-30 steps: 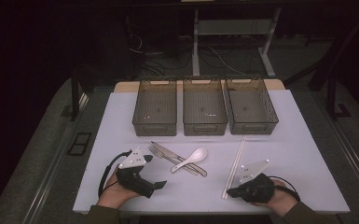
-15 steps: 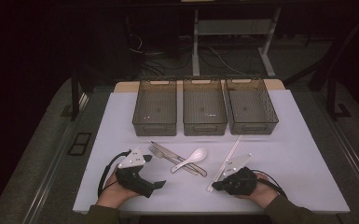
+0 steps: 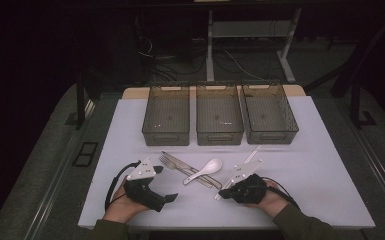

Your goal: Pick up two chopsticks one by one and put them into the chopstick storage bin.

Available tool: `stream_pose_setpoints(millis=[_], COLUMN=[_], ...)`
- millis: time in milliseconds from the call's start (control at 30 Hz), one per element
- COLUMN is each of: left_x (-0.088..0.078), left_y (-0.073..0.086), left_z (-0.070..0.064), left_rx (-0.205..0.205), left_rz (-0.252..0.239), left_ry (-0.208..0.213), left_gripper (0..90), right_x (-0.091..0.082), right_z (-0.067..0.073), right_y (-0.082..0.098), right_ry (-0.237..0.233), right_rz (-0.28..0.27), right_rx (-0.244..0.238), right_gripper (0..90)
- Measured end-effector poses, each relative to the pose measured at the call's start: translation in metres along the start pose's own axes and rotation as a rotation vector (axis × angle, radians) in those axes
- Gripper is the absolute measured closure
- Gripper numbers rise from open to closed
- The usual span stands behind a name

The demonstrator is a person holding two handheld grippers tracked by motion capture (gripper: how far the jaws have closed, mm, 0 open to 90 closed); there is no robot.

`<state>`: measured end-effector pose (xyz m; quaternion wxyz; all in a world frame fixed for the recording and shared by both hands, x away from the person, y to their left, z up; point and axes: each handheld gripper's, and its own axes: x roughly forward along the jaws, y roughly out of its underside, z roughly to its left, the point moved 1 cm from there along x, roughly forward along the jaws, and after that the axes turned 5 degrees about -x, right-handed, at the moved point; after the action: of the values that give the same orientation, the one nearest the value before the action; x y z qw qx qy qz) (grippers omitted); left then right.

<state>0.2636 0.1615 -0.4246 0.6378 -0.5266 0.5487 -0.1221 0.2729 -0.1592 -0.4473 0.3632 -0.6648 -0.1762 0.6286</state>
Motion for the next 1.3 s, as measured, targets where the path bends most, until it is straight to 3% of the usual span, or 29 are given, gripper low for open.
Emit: stream_pose_setpoints(millis=[67,167,367,500,633,800,1000,1300], left_x=[0.000,0.000,0.001,0.001,0.001,0.001,0.001,0.002], left_y=[0.000,0.000,0.000,0.001,0.001,0.001,0.001,0.002], left_z=[0.000,0.001,0.001,0.002,0.002,0.002,0.002,0.002], left_rx=[0.000,0.000,0.001,-0.001,-0.002,-0.001,-0.001,-0.003], left_rz=[0.000,0.005,0.009,0.008,0.011,0.011,0.014,0.015], left_ry=[0.000,0.001,0.002,0.004,0.003,0.002,0.002,0.004], left_gripper=[0.0,0.0,0.0,0.0,0.0,0.0,0.0,0.0], right_x=[-0.007,-0.020,-0.040,-0.048,-0.049,-0.048,-0.042,-0.039], right_z=[-0.005,-0.023,-0.074,-0.101,-0.118,-0.128,-0.133,-0.137], right_y=[0.000,0.003,0.014,0.024,0.031,0.037,0.035,0.039], right_ry=[0.021,0.094,0.279,0.353,0.380,0.407,0.413,0.447], right_rz=[-0.017,-0.015,0.021,0.039,0.044,0.059,0.046,0.096], right_rx=[0.044,0.067,0.136,0.200,0.236,0.258,0.246,0.226], right_gripper=[89.8,89.9,89.8,89.8,89.9,89.9,89.9,89.9])
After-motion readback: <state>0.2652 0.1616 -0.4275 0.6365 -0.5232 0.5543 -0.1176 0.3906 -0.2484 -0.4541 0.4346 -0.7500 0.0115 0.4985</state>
